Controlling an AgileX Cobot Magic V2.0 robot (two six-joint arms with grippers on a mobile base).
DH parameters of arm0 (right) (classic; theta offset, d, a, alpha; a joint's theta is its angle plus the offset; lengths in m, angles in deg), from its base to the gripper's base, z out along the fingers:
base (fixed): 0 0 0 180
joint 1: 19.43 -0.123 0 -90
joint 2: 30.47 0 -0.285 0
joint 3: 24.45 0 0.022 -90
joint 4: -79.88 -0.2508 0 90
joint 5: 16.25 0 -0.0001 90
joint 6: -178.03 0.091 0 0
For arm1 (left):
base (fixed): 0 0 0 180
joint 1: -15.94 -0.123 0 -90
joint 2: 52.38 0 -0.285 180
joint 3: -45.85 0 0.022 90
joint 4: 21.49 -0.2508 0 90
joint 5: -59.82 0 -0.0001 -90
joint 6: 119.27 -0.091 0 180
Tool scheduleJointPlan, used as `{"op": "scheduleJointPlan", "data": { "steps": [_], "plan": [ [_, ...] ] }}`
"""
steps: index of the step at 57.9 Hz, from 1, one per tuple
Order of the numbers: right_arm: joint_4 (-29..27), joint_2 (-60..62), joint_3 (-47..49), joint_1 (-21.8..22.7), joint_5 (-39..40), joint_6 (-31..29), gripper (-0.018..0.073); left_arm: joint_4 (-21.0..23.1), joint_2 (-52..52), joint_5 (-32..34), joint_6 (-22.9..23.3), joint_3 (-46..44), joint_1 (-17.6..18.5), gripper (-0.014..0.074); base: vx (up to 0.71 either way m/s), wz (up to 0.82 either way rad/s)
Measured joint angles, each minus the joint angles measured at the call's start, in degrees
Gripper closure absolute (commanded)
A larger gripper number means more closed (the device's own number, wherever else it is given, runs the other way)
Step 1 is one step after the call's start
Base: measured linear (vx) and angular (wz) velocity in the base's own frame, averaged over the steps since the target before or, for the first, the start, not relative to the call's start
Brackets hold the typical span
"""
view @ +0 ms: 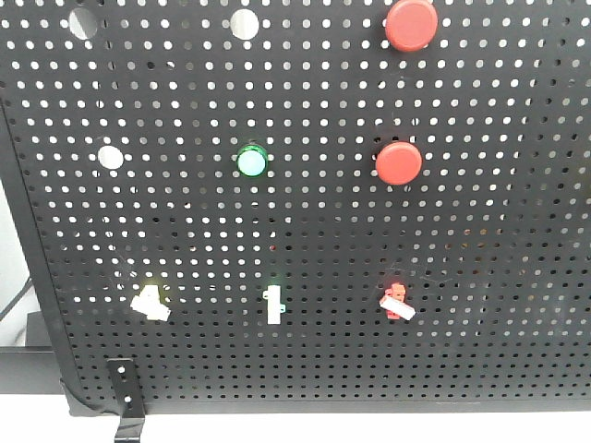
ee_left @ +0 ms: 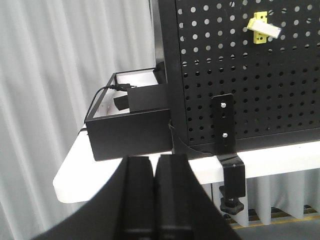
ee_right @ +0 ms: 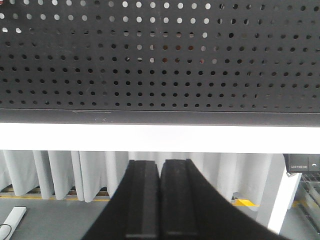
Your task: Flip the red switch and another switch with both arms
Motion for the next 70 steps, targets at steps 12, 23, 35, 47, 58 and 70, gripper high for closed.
{"op": "scheduleJointPlan", "data": {
  "steps": [12, 23, 35, 47, 58, 70],
  "plan": [
    [0.05, 0.00, 0.00, 0.00, 2.72, 0.00, 0.0566, 0.00, 0.00, 1.05, 0.00, 0.00, 0.00, 0.0594, 0.00, 0.00],
    [0.13, 0.00, -0.04, 0.00, 9.89, 0.00, 0.0566, 0.07, 0.00, 5.59, 0.00, 0.00, 0.00, 0.0594, 0.00, 0.00],
    [0.17, 0.00, 2.67, 0.00, 16.51, 2.05, 0.0566, 1.28, 0.00, 10.99, 0.53, -2.76, 0.00, 0.0594, 0.00, 0.00],
    [0.24, -6.47, 18.95, 0.00, 12.62, 2.89, 0.0566, 1.34, -5.35, 11.21, 0.64, -21.66, 0.00, 0.0594, 0.00, 0.00],
    [0.43, -19.71, 30.94, 0.00, 11.96, 2.35, 0.0566, -1.86, -19.25, 9.81, 0.64, -37.39, 0.00, 0.0594, 0.00, 0.00],
    [0.43, -31.93, 32.81, 0.00, 10.54, 1.66, 0.0566, -2.58, -31.74, 5.78, 0.64, -39.64, 0.00, 0.0594, 0.00, 0.00]
  ]
}}
